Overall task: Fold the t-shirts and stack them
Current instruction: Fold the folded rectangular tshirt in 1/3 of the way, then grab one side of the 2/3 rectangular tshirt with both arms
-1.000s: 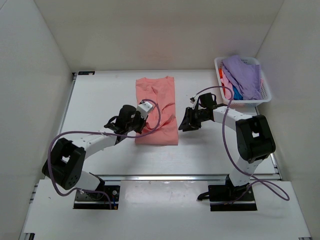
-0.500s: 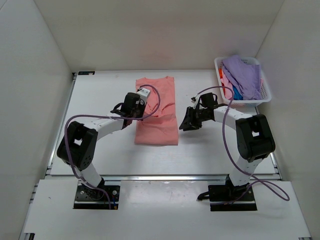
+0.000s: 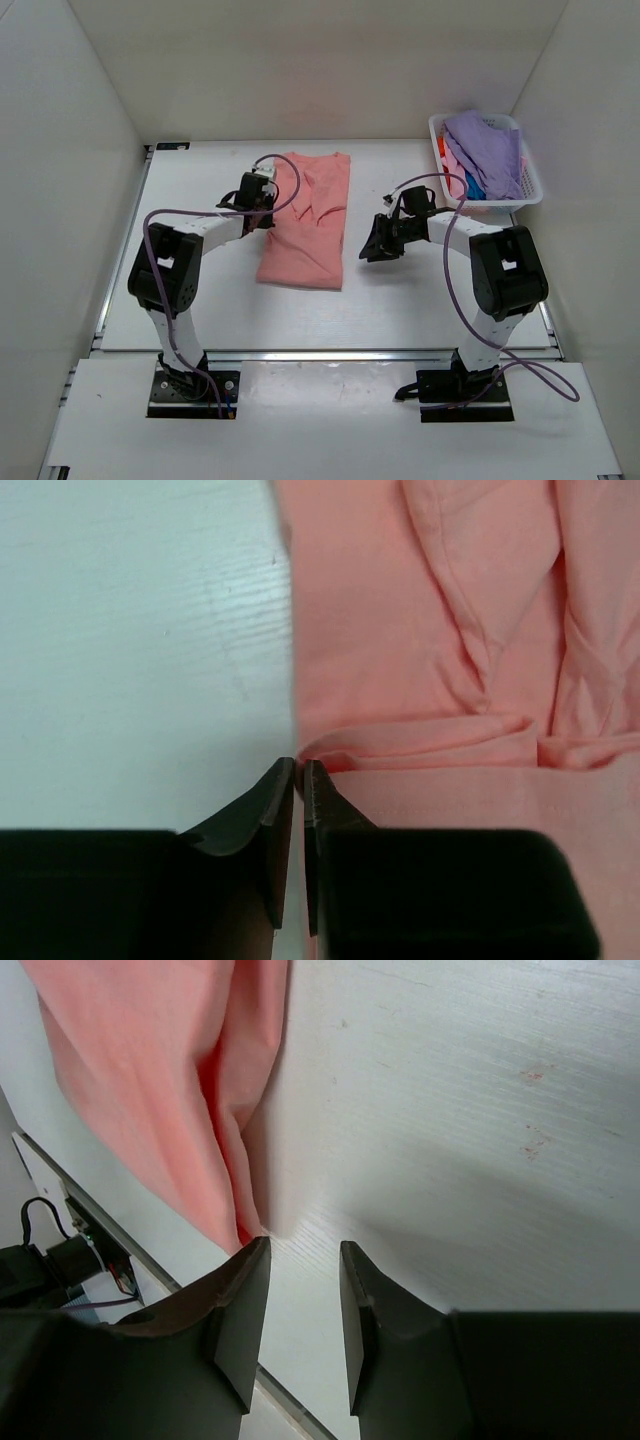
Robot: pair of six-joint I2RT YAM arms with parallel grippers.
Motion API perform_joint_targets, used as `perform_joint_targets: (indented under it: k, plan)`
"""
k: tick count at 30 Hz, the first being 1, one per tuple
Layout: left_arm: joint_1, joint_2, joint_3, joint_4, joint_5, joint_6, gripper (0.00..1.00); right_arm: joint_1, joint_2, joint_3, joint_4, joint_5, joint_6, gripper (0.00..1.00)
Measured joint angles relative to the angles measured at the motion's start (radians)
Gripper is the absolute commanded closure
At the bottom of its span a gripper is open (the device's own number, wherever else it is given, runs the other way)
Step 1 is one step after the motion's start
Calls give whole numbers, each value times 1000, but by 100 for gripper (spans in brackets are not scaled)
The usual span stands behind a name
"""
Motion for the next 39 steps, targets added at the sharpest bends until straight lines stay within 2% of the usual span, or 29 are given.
perform_joint_targets:
  k: [1, 2, 4, 5, 12, 14, 16, 18, 24, 29, 31, 32, 33, 34, 35, 36, 38, 39]
  plan:
    - [0, 23, 29, -13, 5, 2, 73, 0, 0, 0, 0, 0, 0, 68]
    - [1, 40, 52, -22, 8, 4, 62, 2, 0, 0, 0, 1, 0, 66]
    - [3, 53, 76, -35, 19, 2, 48, 10, 0, 0, 2, 5, 1, 61]
    - [5, 47, 76, -42, 27, -3, 44, 13, 0, 0, 5, 9, 5, 61]
    - [64, -130, -47, -110, 92, -82, 44, 90, -7, -49, 79, 9, 50, 61]
    - [77, -206, -109, -145, 98, -97, 40, 124, -9, -82, 98, 9, 69, 60]
    - [64, -264, -167, -169, 106, -112, 40, 158, -10, -116, 119, 11, 91, 52]
    - [38, -309, -237, -185, 126, -135, 41, 187, -20, -146, 145, -2, 127, 50]
    - [13, -333, -383, -196, 209, -272, 40, 252, -79, -245, 278, 32, 254, 47]
    - [10, -331, -398, -168, 226, -380, 40, 264, -84, -275, 350, 48, 348, 48]
    - [10, -333, -407, -152, 229, -421, 40, 270, -78, -270, 351, 58, 366, 51]
    - [10, -338, -415, -140, 229, -440, 43, 271, -74, -266, 352, 66, 375, 60]
    - [10, -346, -429, -125, 229, -464, 46, 273, -69, -262, 355, 77, 380, 75]
    - [9, -355, -443, -112, 229, -484, 56, 276, -63, -262, 359, 88, 385, 82]
    - [10, -364, -458, -100, 229, -505, 70, 276, -55, -262, 359, 100, 393, 100]
    - [9, -372, -475, -92, 229, -526, 76, 276, -47, -263, 358, 110, 404, 100]
    - [5, -382, -497, -87, 235, -559, 97, 276, -42, -268, 356, 123, 414, 100]
    - [1, -389, -502, -87, 237, -572, 99, 275, -45, -270, 354, 127, 416, 100]
